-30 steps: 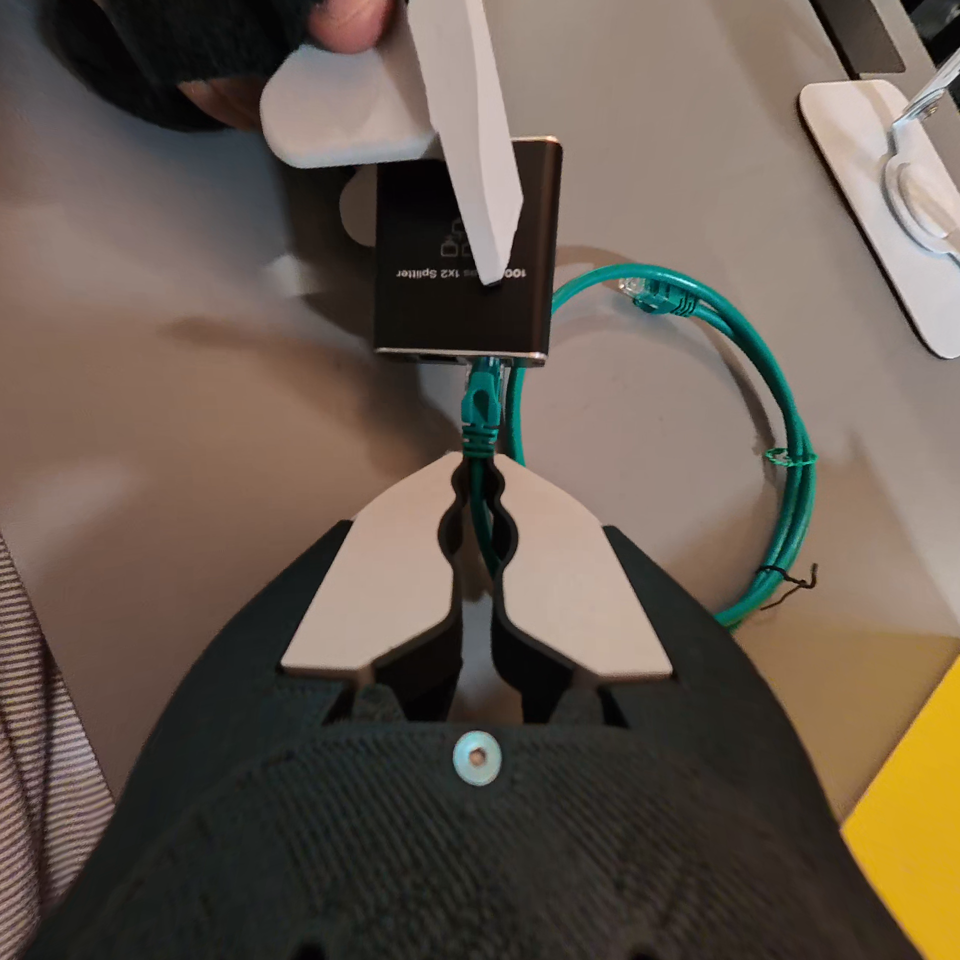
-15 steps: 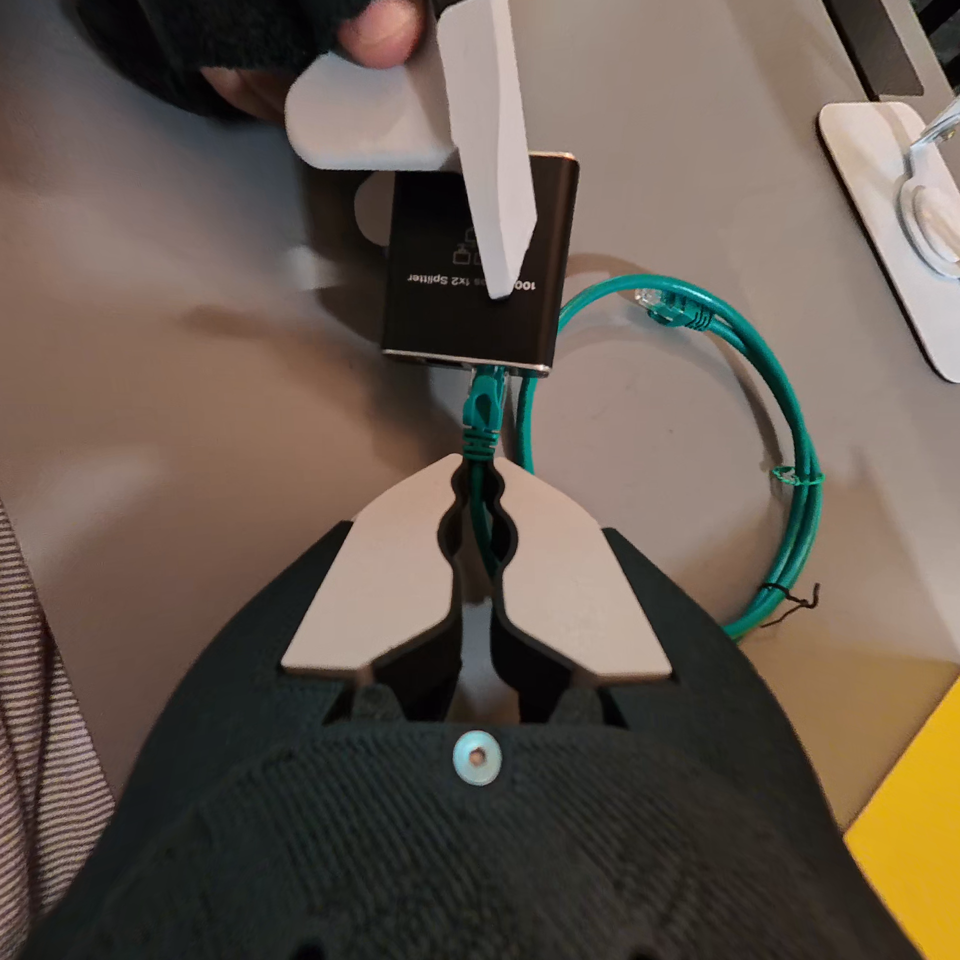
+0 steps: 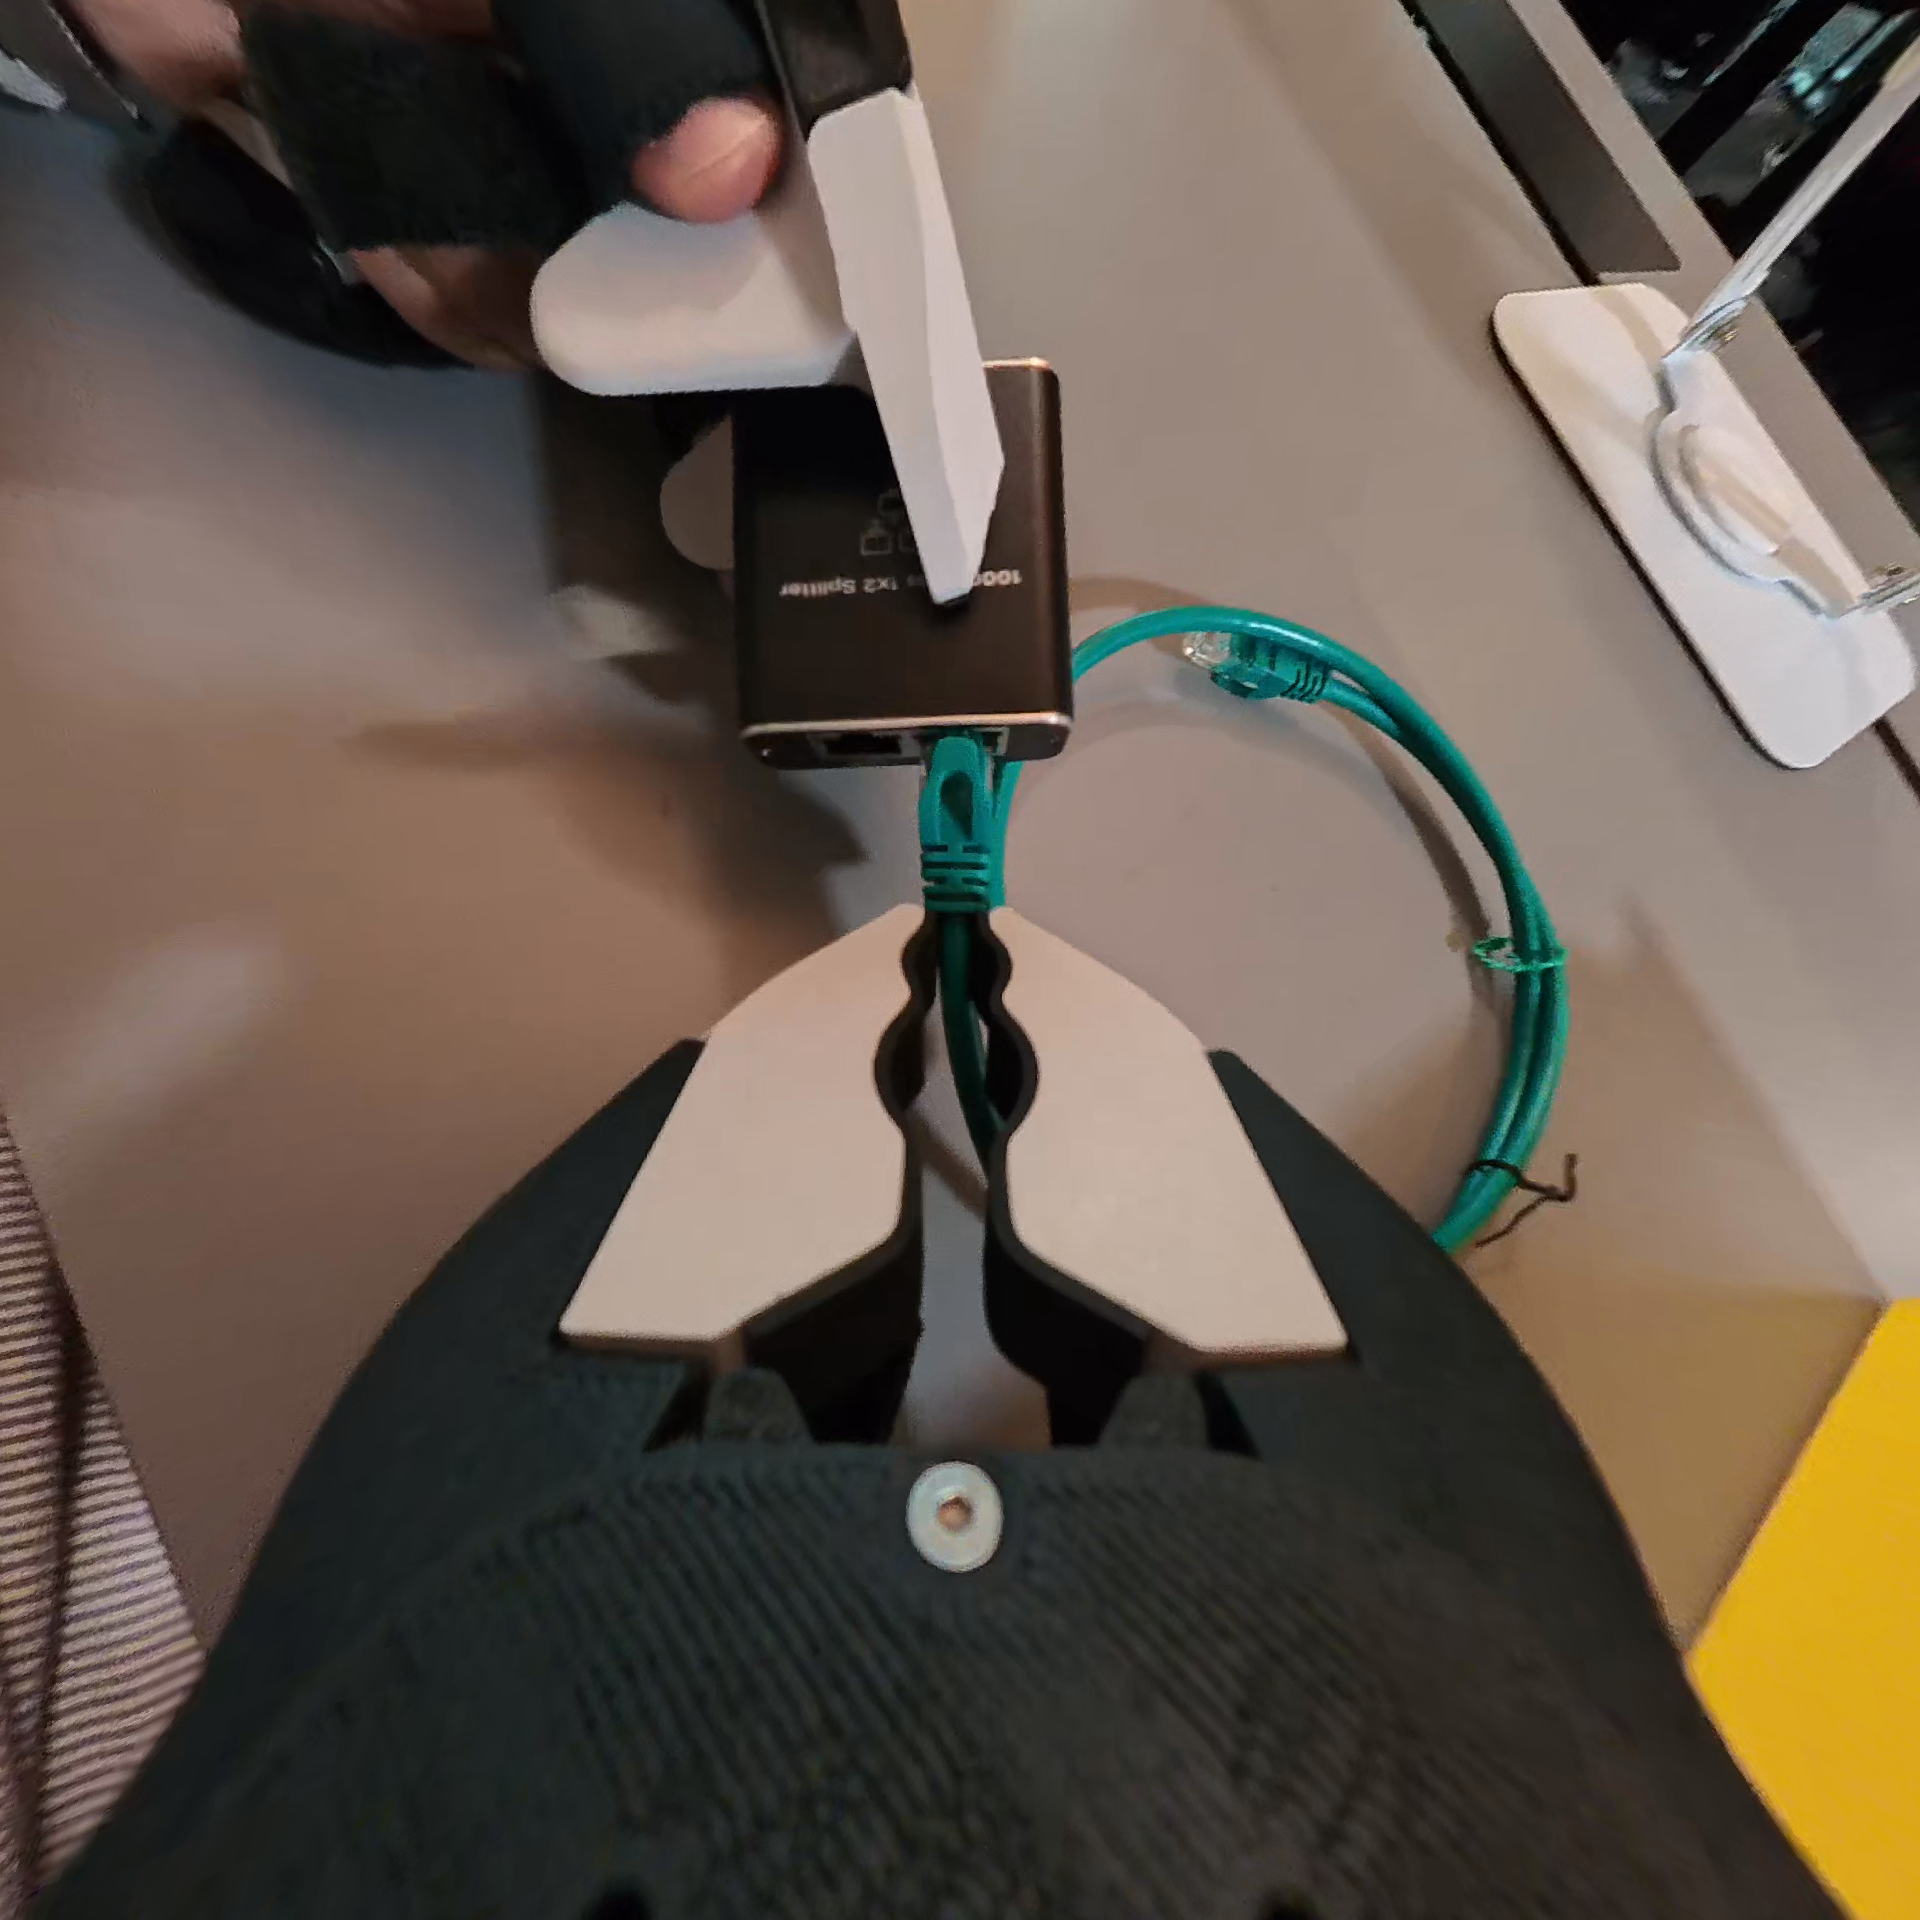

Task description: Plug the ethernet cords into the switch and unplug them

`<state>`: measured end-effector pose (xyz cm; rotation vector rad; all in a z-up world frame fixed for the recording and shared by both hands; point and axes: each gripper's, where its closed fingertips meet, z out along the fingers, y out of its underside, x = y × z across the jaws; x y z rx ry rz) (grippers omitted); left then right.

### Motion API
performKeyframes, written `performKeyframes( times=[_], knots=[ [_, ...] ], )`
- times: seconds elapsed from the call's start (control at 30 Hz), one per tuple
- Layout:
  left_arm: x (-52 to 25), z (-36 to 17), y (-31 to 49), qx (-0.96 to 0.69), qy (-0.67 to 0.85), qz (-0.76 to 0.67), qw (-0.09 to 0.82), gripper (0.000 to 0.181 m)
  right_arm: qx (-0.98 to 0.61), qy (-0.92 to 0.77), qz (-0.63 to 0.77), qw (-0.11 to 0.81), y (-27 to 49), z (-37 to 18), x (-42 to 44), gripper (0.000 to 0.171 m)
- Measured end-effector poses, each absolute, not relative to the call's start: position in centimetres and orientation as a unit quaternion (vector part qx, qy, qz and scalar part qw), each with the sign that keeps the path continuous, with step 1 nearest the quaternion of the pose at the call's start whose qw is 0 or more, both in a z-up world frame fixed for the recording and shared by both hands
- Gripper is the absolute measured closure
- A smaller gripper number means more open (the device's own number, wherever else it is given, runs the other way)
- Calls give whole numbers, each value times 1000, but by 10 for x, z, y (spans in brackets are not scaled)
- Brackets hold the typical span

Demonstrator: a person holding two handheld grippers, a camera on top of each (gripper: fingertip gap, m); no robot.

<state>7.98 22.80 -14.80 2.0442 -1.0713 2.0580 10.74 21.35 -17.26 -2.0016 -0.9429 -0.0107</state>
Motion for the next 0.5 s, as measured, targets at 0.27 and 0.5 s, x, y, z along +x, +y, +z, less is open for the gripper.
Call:
performKeyframes(
  times=[0.27,0.5],
  knots=[
    [77,-142,224,639,-351,684,37,154,-799,-373,-10,472,216,-164,109,164],
    [76,-137,225,627,-345,698,33,147,-799,-349,6,490,219,-157,111,162]
  ],
)
